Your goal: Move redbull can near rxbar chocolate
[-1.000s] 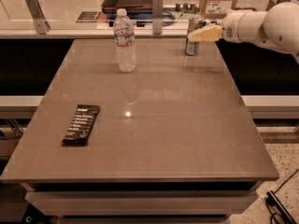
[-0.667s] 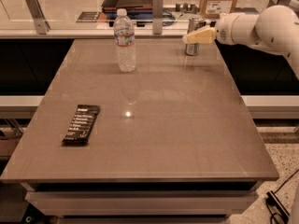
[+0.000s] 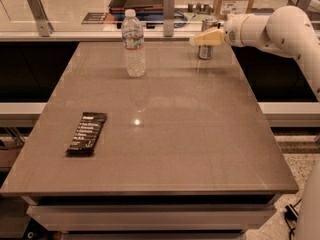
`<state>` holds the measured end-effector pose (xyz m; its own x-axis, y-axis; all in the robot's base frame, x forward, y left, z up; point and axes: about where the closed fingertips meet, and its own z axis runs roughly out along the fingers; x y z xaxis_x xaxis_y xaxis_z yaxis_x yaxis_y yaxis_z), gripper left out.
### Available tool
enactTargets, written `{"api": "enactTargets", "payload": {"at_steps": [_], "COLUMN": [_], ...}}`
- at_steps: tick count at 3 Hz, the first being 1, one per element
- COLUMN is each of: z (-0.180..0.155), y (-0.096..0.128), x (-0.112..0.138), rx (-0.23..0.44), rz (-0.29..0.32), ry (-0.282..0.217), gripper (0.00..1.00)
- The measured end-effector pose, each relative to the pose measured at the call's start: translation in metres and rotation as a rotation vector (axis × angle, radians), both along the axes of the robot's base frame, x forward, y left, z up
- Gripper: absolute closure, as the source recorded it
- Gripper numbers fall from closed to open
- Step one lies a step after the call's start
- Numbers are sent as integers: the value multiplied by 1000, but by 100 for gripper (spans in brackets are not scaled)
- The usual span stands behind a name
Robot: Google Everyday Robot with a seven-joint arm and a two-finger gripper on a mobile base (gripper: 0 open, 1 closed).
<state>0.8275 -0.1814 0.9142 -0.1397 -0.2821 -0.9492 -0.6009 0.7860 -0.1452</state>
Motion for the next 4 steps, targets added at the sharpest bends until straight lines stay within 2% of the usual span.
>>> {"api": "enactTargets", "payload": {"at_steps": [1, 4], "z": [-4, -9], "y": [6, 15], "x": [5, 7], "rx": [30, 31], "rz": [23, 34], "ry": [4, 11], "gripper": [18, 87]}}
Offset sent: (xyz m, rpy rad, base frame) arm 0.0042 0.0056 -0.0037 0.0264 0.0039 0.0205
